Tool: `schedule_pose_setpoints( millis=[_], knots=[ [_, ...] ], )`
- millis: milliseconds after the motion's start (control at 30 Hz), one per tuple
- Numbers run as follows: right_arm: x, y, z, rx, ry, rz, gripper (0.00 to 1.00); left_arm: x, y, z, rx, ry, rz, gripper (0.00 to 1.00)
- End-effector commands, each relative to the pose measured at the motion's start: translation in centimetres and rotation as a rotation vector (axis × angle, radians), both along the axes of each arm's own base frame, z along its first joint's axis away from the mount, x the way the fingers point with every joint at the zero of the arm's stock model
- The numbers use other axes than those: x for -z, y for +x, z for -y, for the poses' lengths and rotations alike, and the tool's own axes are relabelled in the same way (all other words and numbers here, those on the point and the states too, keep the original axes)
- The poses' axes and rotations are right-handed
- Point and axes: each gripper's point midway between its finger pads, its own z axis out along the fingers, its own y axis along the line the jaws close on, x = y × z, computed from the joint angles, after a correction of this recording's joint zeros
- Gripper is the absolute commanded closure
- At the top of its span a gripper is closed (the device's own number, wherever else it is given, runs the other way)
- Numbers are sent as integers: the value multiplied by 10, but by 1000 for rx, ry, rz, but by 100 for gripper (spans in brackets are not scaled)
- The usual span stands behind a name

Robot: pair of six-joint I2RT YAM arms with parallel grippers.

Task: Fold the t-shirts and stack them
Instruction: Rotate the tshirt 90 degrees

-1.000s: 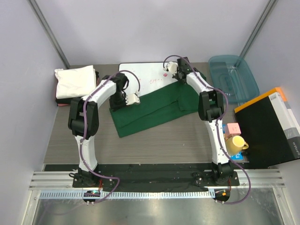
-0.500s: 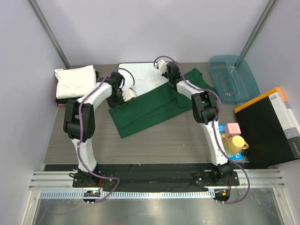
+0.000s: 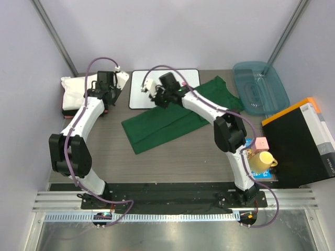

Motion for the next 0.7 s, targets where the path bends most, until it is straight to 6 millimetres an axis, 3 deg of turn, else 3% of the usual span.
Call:
schedule_pose_setpoints(
  millis=[0,33,67,100,133,167,200,333,367,433,467,667],
  knots=[
    [56,-55,-52,-157,-23,-222,99,-39,2,-9,-102,-50,151,100],
    [61,-57,-61,-178,-8,-236,99,-44,0,-17,-120,-42,163,100],
    [47,-52,-77,-191,21,-202,99,-47,-2,-22,-138,-35,168,100],
    [67,-54,-87,-200,9,-220,99,-48,-4,-29,-152,-38,163,100],
    [68,-53,-95,-201,20,-222,99,-53,-6,-32,-160,-41,169,100],
    [56,-47,-106,-207,45,-187,99,-53,-8,-34,-162,-40,168,100],
    [72,-48,-111,-209,34,-205,99,-54,-9,-36,-159,-28,167,100],
    [84,-55,-113,-212,16,-223,99,-65,-11,-36,-125,-9,180,100],
    [100,-64,-105,-216,-18,-255,99,-67,-11,-35,-115,-6,183,100],
    [103,-73,-95,-221,-39,-274,99,-71,-7,-31,-75,-1,187,100],
    [124,-87,-82,-224,-85,-325,99,-72,-4,-31,-66,2,188,100],
    [156,-142,-30,-183,-210,-467,99,-82,9,-20,8,-11,199,100]
  ],
)
